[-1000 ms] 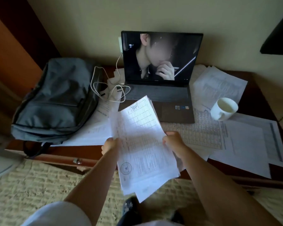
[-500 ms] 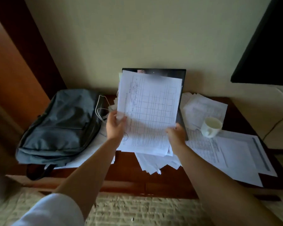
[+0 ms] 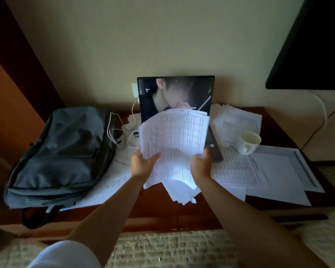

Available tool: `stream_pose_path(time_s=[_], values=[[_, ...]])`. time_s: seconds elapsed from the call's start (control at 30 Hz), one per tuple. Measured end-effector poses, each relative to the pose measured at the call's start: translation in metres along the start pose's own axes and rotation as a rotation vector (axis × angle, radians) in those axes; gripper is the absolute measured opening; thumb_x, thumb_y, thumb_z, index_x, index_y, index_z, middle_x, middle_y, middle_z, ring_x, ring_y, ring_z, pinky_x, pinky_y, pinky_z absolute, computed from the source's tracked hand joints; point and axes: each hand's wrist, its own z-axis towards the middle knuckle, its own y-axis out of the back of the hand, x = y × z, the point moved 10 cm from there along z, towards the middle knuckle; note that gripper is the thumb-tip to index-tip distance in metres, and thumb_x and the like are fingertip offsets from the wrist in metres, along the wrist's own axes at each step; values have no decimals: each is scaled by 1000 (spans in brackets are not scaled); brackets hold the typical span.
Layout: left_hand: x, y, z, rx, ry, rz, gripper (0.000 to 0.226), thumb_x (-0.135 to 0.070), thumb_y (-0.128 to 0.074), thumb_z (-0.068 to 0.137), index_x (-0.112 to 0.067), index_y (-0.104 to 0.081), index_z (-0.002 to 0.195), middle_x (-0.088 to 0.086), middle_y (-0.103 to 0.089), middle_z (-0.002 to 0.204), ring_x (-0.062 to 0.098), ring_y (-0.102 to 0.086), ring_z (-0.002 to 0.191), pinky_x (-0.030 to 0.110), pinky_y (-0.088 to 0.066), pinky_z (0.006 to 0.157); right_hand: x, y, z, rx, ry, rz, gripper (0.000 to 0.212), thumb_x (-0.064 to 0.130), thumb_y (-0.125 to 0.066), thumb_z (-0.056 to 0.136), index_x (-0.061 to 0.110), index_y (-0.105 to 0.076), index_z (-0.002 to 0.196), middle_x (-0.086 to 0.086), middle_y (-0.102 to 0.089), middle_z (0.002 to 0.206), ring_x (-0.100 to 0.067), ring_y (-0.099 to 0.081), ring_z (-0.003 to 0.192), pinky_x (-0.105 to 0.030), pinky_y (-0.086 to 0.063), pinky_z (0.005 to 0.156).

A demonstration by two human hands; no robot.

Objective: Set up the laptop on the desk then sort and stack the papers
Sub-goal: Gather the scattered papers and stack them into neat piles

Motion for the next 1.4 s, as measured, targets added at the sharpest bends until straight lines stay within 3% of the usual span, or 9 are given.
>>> stream_pose_path(time_s=[0.13, 0.43, 0.53, 0.73, 0.87, 1.0, 1.2, 1.3, 1.4], values=[[-3, 0, 1, 51, -7, -71, 24, -12, -76, 77, -15, -56, 90, 4, -65, 95, 19, -65, 86, 31, -57, 67, 4, 16, -7, -128, 15, 57, 49, 6, -41, 96, 13, -35, 144, -11, -51, 137, -25, -59, 110, -36, -54, 84], [0, -29, -4, 214, 84, -226, 24, -8, -74, 79, -10, -59, 98, 0, -66, 93, 14, -66, 84, 24, -56, 64, 0, 38, -19, -198, 21, -88, 44, 6, -42, 95, 8, -39, 138, -10, -54, 131, -26, -57, 112, -38, -53, 89], [8, -53, -14, 256, 158, -151, 24, -12, -70, 84, -6, -56, 103, 2, -61, 89, 18, -62, 81, 20, -51, 58, -20, 45, -16, -120, -41, -137, 34, 1, -38, 93, 6, -46, 126, -4, -57, 111, -15, -56, 93, -27, -51, 80], [-8, -123, -43, 273, 209, -99, 15, -16, -60, 92, -8, -52, 102, 2, -58, 88, 25, -57, 91, 41, -49, 81, -25, 118, 5, -158, -85, -65, 50, -1, -34, 94, 6, -37, 143, -14, -44, 144, -26, -54, 115, -35, -48, 95], [-16, -178, -75, 282, 257, -68, 24, -24, -59, 93, -7, -53, 108, 4, -59, 91, 27, -58, 91, 38, -50, 76, -40, 183, 29, -160, -87, -63, 35, 0, -34, 92, 4, -54, 121, -11, -63, 112, -22, -60, 89, -26, -46, 71], [-25, -227, -103, 261, 279, -62, 26, -24, -59, 93, -3, -56, 108, 11, -64, 97, 30, -64, 88, 32, -52, 62, -55, 248, 49, -116, -84, -123, 26, 3, -38, 92, 4, -53, 112, 2, -50, 84, -4, -42, 59, -14, -33, 49], [-13, -266, -135, 145, 404, -32, 29, -20, -59, 90, 1, -58, 110, 9, -62, 81, 25, -61, 68, 26, -47, 48, -87, 301, 76, 51, -166, -189, 30, 17, -41, 97, 7, -55, 122, -4, -58, 101, -9, -51, 71, -20, -34, 52], [-3, -267, -143, 105, 471, -50, 24, -18, -62, 89, -2, -57, 106, 8, -61, 79, 24, -61, 69, 30, -50, 56, -111, 308, 86, 114, -253, -226, 33, 17, -41, 96, 9, -54, 126, -8, -58, 117, -16, -52, 88, -24, -39, 61], [13, -256, -139, 63, 548, -124, 25, -16, -65, 88, -1, -55, 106, 13, -64, 87, 31, -62, 79, 41, -53, 73, -122, 298, 100, 181, -267, -237, 22, 18, -41, 96, 11, -58, 109, -3, -58, 97, -20, -51, 86, -23, -37, 55]])
